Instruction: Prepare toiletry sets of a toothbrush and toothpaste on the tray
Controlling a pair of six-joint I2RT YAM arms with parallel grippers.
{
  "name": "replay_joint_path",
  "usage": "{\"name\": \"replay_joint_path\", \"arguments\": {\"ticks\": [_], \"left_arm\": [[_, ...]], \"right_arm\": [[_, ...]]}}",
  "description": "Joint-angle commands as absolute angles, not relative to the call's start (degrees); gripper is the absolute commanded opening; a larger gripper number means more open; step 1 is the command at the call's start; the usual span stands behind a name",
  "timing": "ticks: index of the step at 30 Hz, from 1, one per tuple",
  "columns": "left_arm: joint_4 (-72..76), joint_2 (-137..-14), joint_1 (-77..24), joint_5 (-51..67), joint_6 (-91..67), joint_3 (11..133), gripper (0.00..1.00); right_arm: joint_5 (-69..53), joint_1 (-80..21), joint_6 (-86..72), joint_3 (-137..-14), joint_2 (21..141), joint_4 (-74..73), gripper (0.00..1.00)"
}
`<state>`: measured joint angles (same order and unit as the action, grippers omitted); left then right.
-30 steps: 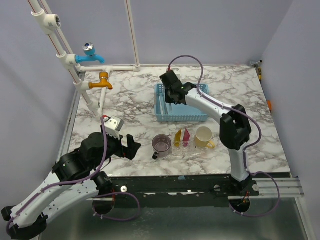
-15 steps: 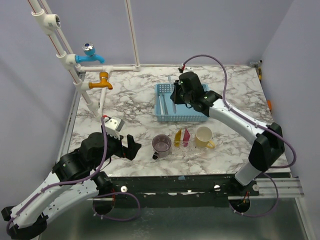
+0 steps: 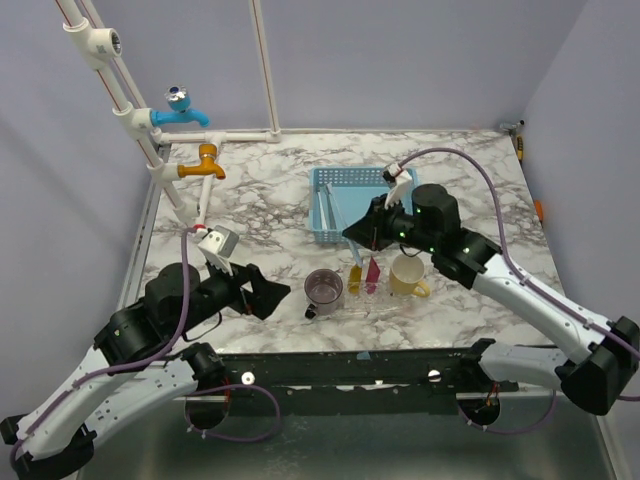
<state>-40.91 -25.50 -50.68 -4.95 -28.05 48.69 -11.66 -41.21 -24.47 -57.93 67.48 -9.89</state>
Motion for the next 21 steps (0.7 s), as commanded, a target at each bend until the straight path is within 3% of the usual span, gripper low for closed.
{"name": "replay_joint_path", "arguments": {"ticks": [1, 14, 21], "left_arm": [[-38.62, -27.18, -50.45, -0.7, -32.67, 53.06, 0.99], [-37.41, -25.58, -50.45, 12.41, -31.97, 56.81, 0.99], [-37.62, -25.92, -50.45, 21.04, -29.65, 58.09, 0.99]], "right_arm": [[-25.13, -41.88, -24.03, -54.73, 61.78, -8.88, 0.0], [-54.11, -42.69, -29.08, -47.69, 55.38, -2.94, 0.0], [-60.38, -48.26, -32.86, -46.66, 57.62, 5.94, 0.01]]}}
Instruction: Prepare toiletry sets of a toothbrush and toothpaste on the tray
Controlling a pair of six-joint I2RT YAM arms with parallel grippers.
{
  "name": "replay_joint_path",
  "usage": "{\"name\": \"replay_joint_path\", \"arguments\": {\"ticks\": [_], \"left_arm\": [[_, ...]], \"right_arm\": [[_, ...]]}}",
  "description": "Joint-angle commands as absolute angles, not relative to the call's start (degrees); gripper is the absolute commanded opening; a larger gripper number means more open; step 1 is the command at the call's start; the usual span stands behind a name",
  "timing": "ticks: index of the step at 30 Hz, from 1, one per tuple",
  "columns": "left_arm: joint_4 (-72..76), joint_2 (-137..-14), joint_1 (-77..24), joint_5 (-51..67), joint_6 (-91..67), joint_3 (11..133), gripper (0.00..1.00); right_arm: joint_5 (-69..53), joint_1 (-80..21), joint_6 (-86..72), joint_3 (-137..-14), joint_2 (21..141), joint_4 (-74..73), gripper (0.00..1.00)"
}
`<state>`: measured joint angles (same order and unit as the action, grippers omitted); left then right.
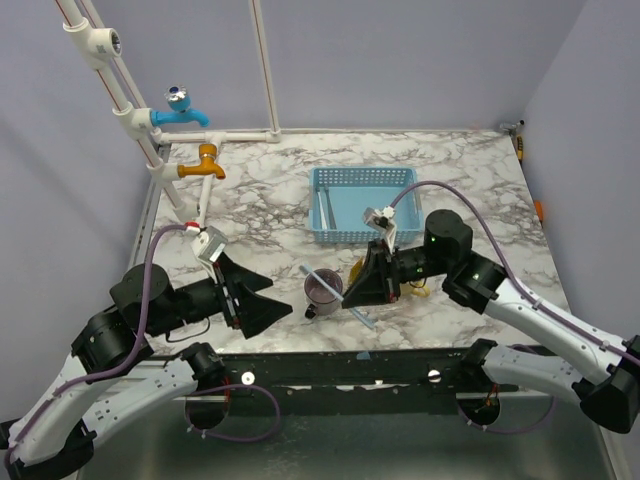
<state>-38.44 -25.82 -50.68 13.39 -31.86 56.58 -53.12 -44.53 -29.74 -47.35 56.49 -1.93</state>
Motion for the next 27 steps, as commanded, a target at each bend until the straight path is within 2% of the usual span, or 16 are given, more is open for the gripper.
{"name": "replay_joint_path", "arguments": {"ticks": [1, 7, 14, 23, 27], "left_arm": [[-37.53, -26.07, -50.45, 22.03, -29.39, 58.05, 0.99], [-36.91, -25.89, -50.45, 28.26, -28.79, 58.23, 0.99], [-38.92, -26.33, -50.45, 30.58, -28.04, 58.47, 0.96], [-38.94, -27.12, -50.44, 33.03, -27.51, 58.42, 0.71], [-39.08, -27.59, -50.45, 33.3, -27.34, 58.7, 0.65]], "right_arm": [[-60.39, -49.95, -32.16, -47.1, 58.28, 5.6, 0.01], [-59.88, -56.32, -31.14, -48.48, 61.55, 7.2, 0.01], [-58.54, -58.58, -31.33, -49.35, 63.65, 9.15, 0.01], [-57.29, -59.56, -30.9, -50.76, 65.06, 8.43, 0.0], [-56.66, -59.9, -30.74, -50.96, 65.34, 8.13, 0.01]]}}
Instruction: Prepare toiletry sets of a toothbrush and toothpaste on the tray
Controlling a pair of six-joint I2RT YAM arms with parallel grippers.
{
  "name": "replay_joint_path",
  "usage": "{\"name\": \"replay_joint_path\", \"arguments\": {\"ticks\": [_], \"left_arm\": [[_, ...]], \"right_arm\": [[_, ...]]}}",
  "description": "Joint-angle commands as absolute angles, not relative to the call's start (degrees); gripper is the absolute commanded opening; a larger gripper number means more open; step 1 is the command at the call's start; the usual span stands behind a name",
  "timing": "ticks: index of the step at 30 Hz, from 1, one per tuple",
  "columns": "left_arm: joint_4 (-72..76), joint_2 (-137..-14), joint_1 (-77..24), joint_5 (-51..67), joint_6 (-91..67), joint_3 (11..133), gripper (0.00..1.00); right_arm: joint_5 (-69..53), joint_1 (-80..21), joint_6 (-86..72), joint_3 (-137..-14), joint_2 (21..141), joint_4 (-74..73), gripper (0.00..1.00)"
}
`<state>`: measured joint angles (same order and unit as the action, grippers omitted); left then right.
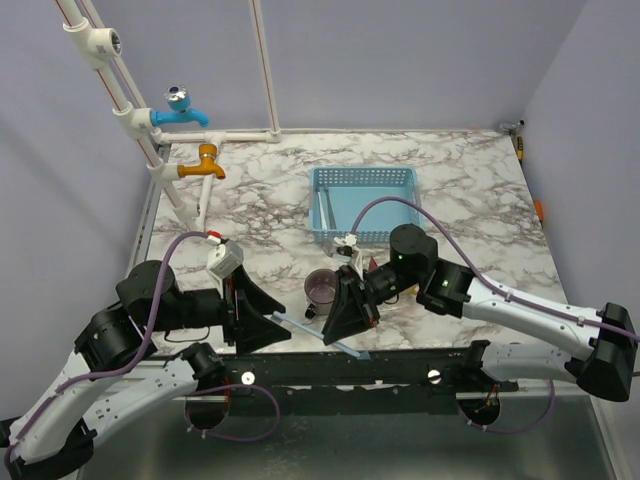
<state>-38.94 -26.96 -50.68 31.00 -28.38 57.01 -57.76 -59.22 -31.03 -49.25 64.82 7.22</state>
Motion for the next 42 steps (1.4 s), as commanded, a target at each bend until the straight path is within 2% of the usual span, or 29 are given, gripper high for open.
{"name": "replay_joint_path", "arguments": {"ticks": [1, 10, 24, 29, 32, 35, 37, 42], "left_arm": [[-39.24, -27.67, -50.45, 33.36, -27.21, 58.79, 0.64], [-40.91, -28.7, -50.45, 31.06, -26.63, 59.4, 0.52], [-41.75, -29.01, -50.45, 29.67, -26.19, 59.53, 0.21], [-40.79, -28.83, -50.45, 29.2, -26.61, 59.2, 0.13], [-39.88, -28.82, -50.45, 28.74, -27.23, 58.79, 0.0], [-37.54, -28.39, -50.45, 29.73, -28.17, 57.64, 0.0], [-36.95, -28.13, -50.45, 29.65, -28.56, 57.21, 0.0], [-37.32, -28.58, -50.45, 28.83, -28.82, 57.46, 0.0]], "right_arm": [[-56.6, -60.03, -30.62, -50.89, 65.37, 8.13, 0.01], [-55.25, -60.68, -29.09, -52.08, 66.18, 5.31, 0.0], [-54.45, -61.03, -28.92, -51.44, 66.22, 5.77, 0.0], [-54.1, -61.25, -28.91, -50.78, 66.25, 6.14, 0.01], [-53.97, -61.27, -29.03, -50.33, 66.16, 6.41, 0.01], [-53.41, -61.4, -28.75, -49.86, 65.79, 6.07, 0.01], [-52.8, -61.35, -28.39, -49.62, 65.46, 5.59, 0.04], [-50.19, -61.37, -27.63, -49.2, 63.84, 3.85, 0.31]]}}
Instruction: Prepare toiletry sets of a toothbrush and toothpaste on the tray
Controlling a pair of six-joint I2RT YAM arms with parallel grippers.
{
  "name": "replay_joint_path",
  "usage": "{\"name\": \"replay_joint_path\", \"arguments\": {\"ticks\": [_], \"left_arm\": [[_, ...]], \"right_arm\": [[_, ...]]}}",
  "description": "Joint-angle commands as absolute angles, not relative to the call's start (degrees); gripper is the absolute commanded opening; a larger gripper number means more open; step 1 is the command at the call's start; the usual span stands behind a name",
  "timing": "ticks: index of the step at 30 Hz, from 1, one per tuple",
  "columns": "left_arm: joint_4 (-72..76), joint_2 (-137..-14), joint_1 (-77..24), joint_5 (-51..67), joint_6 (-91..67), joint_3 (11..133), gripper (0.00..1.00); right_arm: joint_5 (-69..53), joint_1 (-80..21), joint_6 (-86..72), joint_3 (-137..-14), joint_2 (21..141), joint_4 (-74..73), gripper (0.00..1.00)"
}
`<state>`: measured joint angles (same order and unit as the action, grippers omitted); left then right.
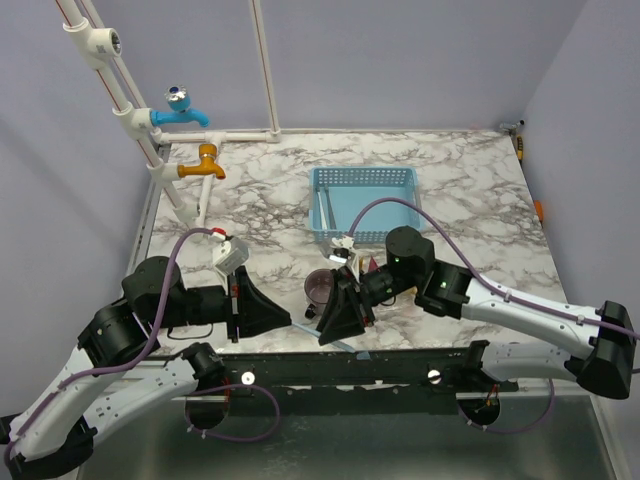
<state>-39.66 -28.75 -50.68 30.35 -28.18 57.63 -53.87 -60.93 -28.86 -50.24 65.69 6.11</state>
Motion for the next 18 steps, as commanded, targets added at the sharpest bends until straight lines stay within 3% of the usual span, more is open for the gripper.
{"name": "replay_joint_path", "arguments": {"ticks": [1, 5, 7, 18], "left_arm": [[-37.47, -28.88, -50.45, 28.62, -28.83, 57.6, 0.0], [-38.47, -30.17, -50.45, 28.25, -28.52, 58.07, 0.0], [-39.22, -30.93, -50.45, 27.59, -28.39, 58.18, 0.0], [-40.34, -35.14, -52.2, 23.1, -28.65, 59.12, 0.0]], "right_arm": [[-49.61, -61.41, -27.43, -49.17, 63.54, 3.27, 0.35], [-45.83, -61.35, -26.32, -49.25, 61.46, 0.65, 0.53], [-43.09, -61.37, -25.76, -49.49, 60.3, -1.85, 0.57], [-13.49, -61.42, -27.26, -53.01, 51.75, -14.48, 0.63]]}}
